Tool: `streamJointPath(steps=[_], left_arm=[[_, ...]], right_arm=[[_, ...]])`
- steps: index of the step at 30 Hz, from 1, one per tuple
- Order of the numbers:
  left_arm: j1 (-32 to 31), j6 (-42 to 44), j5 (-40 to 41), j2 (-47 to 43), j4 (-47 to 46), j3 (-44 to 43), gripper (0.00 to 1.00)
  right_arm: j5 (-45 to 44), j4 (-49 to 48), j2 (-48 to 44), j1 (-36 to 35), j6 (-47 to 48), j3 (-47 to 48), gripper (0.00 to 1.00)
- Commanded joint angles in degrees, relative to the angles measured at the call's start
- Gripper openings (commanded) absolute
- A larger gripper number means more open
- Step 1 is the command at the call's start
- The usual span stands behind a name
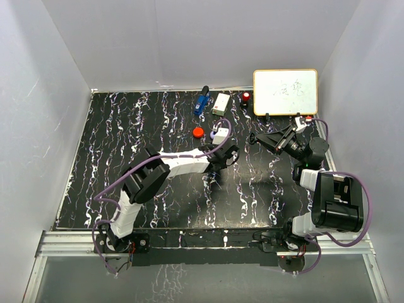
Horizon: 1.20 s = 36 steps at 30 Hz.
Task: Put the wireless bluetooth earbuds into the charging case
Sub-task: Pick up the earbud from the center of the board, then place the earbud in the charging case.
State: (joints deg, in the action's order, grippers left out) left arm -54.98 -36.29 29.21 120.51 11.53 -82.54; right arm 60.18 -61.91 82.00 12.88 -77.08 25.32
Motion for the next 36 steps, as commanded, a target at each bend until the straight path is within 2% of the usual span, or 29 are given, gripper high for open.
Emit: streamJointPath(steps=[1, 6, 12, 16, 20, 26, 32, 36], left_arm=[[0.07, 3.92, 0.55, -2.83, 2.04, 5.44, 0.0], [0.09, 9.23, 2.86, -11.23, -10.08, 12.39, 0.0], [0.1, 17.6, 4.17, -23.27, -31.58, 24.17, 0.0], [0.89, 20.87, 2.23, -29.04, -39.14, 27.85, 0.0], [3.55, 21.02, -5.68, -34.63, -46.72, 33.4, 0.0], [8.31, 23.08, -17.41, -40.4, -63.55, 42.9, 0.0], [11.76, 24.09, -27.22, -38.92, -75.45, 46.52, 0.0], [12.41, 24.76, -32.15, -36.56, -82.83, 47.26, 0.0]], right_arm=[[0.42, -3.66, 0.3, 0.39, 0.26, -0.18, 0.0], [0.61, -2.12, 0.86, 0.31, 1.14, 0.32, 0.0], [0.06, 7.37, 0.33, -1.59, 6.77, 2.5, 0.0], [-1.05, 11.1, 0.71, -3.87, 9.4, 3.77, 0.0], [-2.09, 11.85, 2.32, -8.11, 9.66, 5.09, 0.0], [-4.35, 12.02, 4.13, -12.68, 9.18, 6.1, 0.0], [-5.53, 9.3, 6.5, -17.78, 6.45, 6.85, 0.0], [-4.87, 0.92, 9.57, -19.45, 0.31, 6.26, 0.0]])
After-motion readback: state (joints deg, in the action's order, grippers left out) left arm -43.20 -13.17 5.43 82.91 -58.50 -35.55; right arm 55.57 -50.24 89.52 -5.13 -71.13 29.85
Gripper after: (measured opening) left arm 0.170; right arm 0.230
